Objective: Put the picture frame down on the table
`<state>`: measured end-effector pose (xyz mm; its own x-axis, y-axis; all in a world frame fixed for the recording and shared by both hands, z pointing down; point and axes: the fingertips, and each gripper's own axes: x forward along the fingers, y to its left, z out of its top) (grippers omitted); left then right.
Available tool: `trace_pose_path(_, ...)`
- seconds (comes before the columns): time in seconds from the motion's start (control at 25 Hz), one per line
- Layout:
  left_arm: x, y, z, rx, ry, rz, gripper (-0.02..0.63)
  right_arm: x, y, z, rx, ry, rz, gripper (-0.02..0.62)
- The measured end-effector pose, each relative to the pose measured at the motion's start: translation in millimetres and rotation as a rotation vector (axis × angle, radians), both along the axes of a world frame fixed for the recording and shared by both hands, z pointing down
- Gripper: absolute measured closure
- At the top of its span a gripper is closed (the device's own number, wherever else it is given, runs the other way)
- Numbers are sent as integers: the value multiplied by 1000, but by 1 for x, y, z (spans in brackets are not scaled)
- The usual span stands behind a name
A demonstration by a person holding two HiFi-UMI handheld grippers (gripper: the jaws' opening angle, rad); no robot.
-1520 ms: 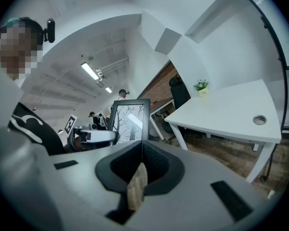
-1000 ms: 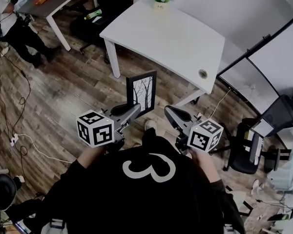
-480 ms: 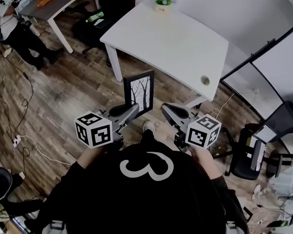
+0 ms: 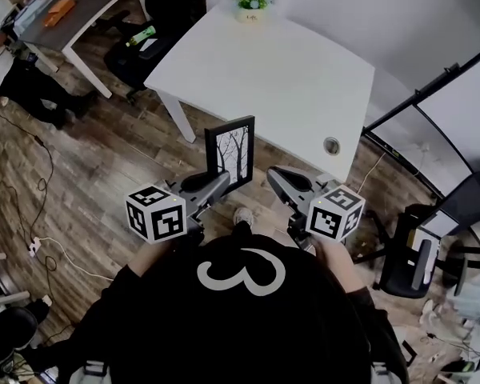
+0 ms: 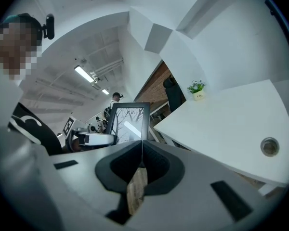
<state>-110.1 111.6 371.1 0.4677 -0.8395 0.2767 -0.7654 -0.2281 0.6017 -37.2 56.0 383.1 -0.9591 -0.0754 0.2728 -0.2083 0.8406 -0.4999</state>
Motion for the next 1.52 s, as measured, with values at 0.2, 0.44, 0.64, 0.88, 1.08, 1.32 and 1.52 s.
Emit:
trace_pose_path(0.2, -5, -49, 12, -44, -5, 18, 549, -5, -51, 11, -33, -13, 22, 572)
trace_pose_path(0.44, -7, -103, 13, -63, -25, 31, 549, -10, -105, 10, -41, -36, 29, 571)
trace_pose_path(0.64, -3, -131, 9, -56, -40, 54, 549, -10, -126, 7, -25, -49, 25, 571)
trace_pose_path(0.88, -1, -155, 4, -48, -37, 64, 549, 8, -154, -1, 0, -58, 76, 571)
trace_pose_path(1.08, 1, -169, 4, -51, -37, 87, 549, 18, -168, -2, 5, -57, 119, 571)
trace_pose_path(1.32, -4, -182, 12, -85, -30, 121, 549, 11, -179, 9, -33, -46, 148, 571)
trace_pose_path(1.52, -9, -202, 19, -113, -31, 170, 549, 6, -197, 17, -62, -42, 192, 571)
